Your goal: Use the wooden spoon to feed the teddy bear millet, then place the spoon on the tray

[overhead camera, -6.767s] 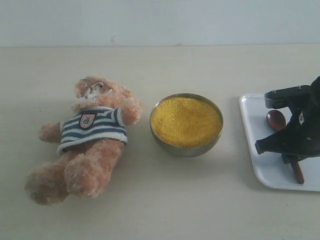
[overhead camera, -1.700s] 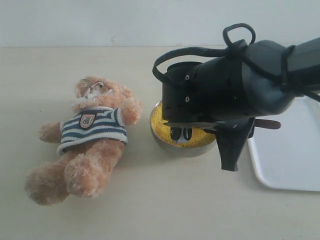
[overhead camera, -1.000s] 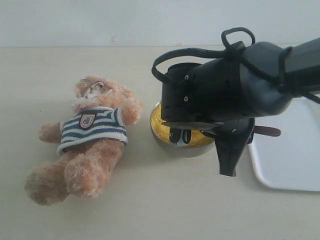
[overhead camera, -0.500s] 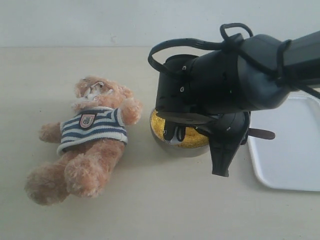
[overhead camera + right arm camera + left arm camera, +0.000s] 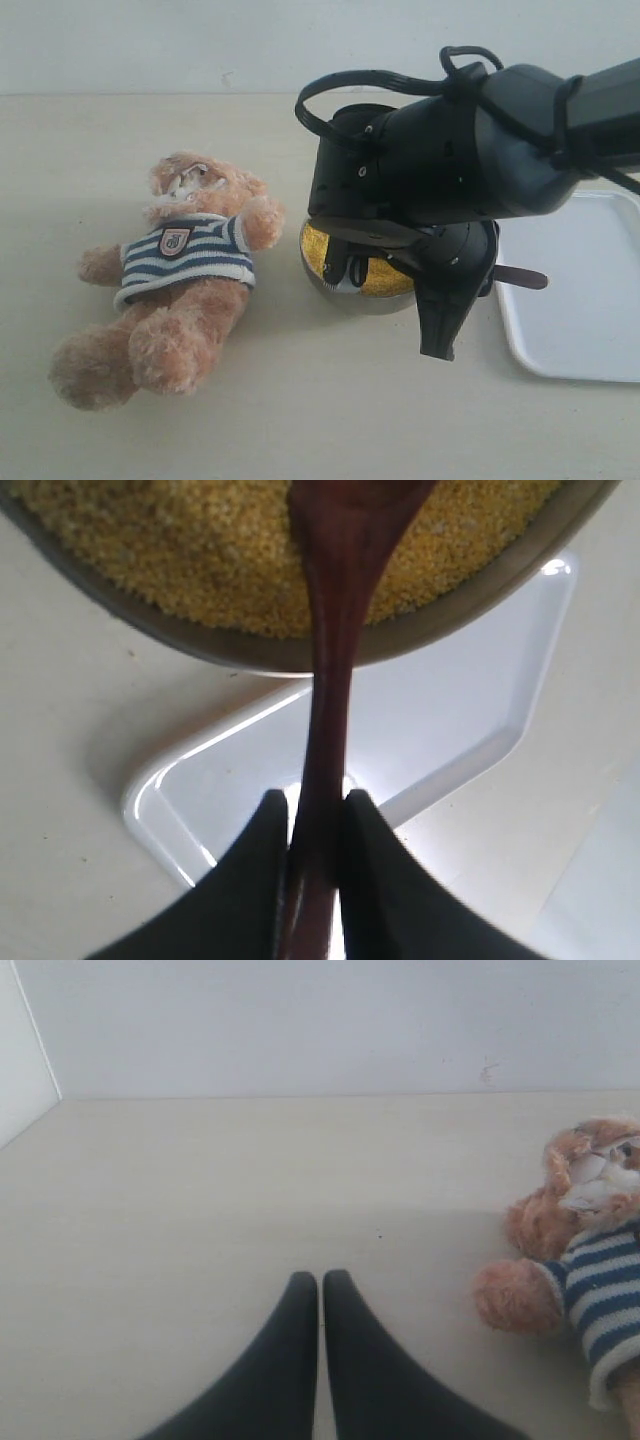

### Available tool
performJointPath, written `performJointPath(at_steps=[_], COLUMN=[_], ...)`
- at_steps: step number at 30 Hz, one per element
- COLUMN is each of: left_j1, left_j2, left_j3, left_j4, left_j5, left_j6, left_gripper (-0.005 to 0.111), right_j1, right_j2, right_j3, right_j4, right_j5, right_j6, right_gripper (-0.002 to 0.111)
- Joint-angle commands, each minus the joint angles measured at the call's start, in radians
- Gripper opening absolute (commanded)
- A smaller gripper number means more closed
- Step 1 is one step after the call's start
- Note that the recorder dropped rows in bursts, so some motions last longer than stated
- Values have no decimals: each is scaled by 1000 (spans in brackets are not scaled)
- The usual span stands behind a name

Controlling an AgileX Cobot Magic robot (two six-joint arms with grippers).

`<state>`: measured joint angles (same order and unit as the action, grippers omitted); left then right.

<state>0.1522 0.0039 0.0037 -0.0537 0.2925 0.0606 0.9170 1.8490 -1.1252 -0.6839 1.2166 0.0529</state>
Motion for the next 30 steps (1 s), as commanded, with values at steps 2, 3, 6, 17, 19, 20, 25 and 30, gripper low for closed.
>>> performJointPath(at_steps=[2,3,6,17,19,20,25,30], left_j1=[-2,-2,-2,-2,-2,-2,-2,-2], left_j2=[-4,-4,-4,-4,-4,-4,-4,-4], left_j3=[-4,-4,-4,-4,-4,-4,-4,-4], left_j4=[2,2,2,2,2,2,2,2], left_j5=[-5,-5,-5,-5,-5,-5,-5,-5], left_j6=[-4,-4,-4,-4,-4,-4,-4,-4], left_gripper=[4,4,4,4,4,4,4,4], right_j1=[0,0,0,0,0,0,0,0], right_j2=[-1,-1,-1,-1,-1,-1,-1,-1], right_j3=[-6,-6,-6,-6,-10,-16,-77,-115], right_j4=[24,24,24,24,24,25,70,105], right_j5=[5,5,5,5,5,5,5,5], right_j6=[-12,-12,-12,-9,-9,-7,-20,-43], right_gripper=[-1,-1,-1,-1,-1,-1,-1,-1])
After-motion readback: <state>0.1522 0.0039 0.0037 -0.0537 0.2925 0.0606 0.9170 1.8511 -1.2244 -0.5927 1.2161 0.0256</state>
